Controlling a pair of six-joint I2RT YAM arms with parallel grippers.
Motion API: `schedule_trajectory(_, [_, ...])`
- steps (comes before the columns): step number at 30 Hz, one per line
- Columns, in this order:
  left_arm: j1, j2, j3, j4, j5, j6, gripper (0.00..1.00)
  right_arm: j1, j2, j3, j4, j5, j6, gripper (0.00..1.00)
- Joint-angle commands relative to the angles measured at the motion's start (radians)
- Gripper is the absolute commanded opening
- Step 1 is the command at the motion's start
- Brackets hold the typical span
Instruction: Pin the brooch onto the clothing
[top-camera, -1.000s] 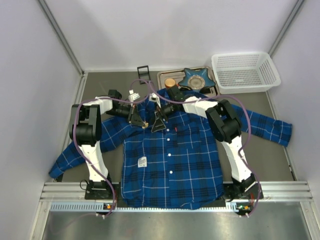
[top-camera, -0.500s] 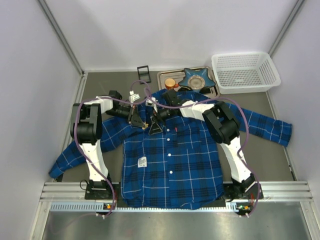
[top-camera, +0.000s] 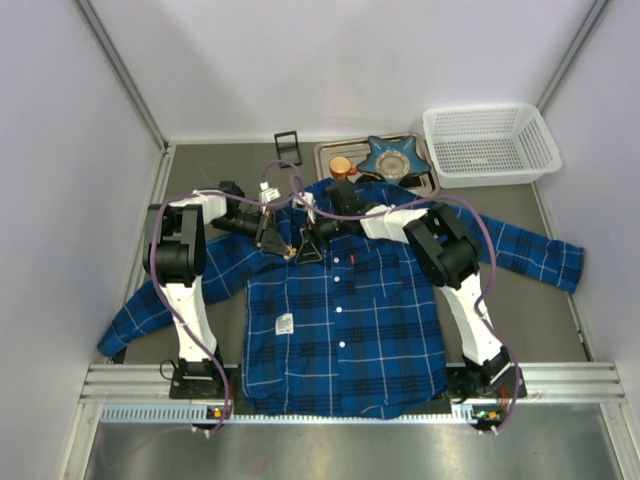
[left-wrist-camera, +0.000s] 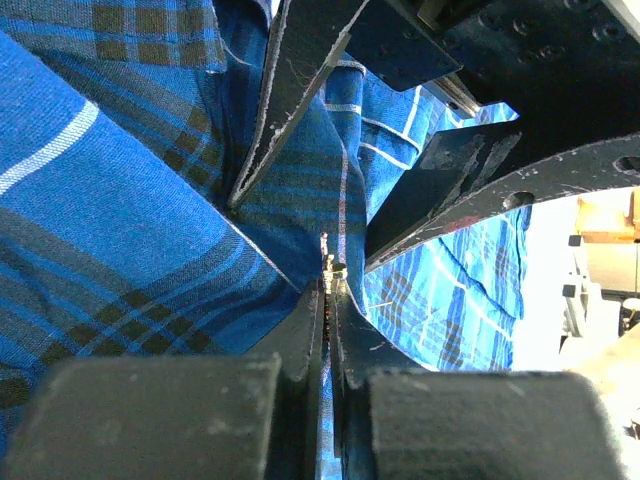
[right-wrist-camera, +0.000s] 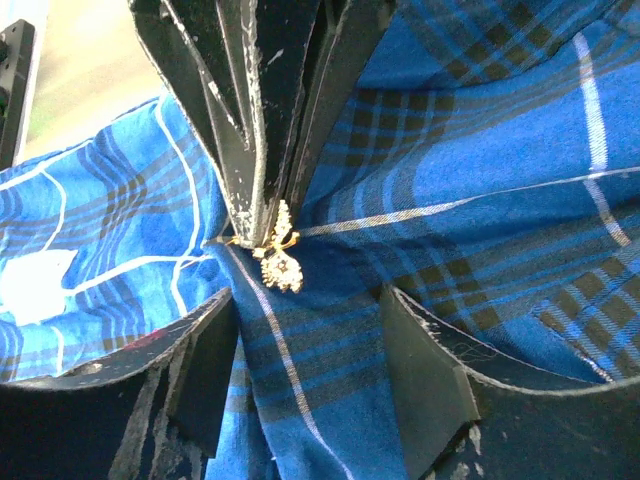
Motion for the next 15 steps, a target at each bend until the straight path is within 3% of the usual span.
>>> schedule_trajectory(1, [0.003, 0.005, 0.025, -0.044, 0.039, 0.045, 0.00, 0.015, -0.067, -0.028, 0.130, -0.004, 0.049, 0.57])
schedule_trajectory(15, [0.003, 0.018, 0.034, -0.061, 0.031, 0.053, 0.00, 0.015, -0.127, -0.140, 0.321, -0.075, 0.089, 0.57])
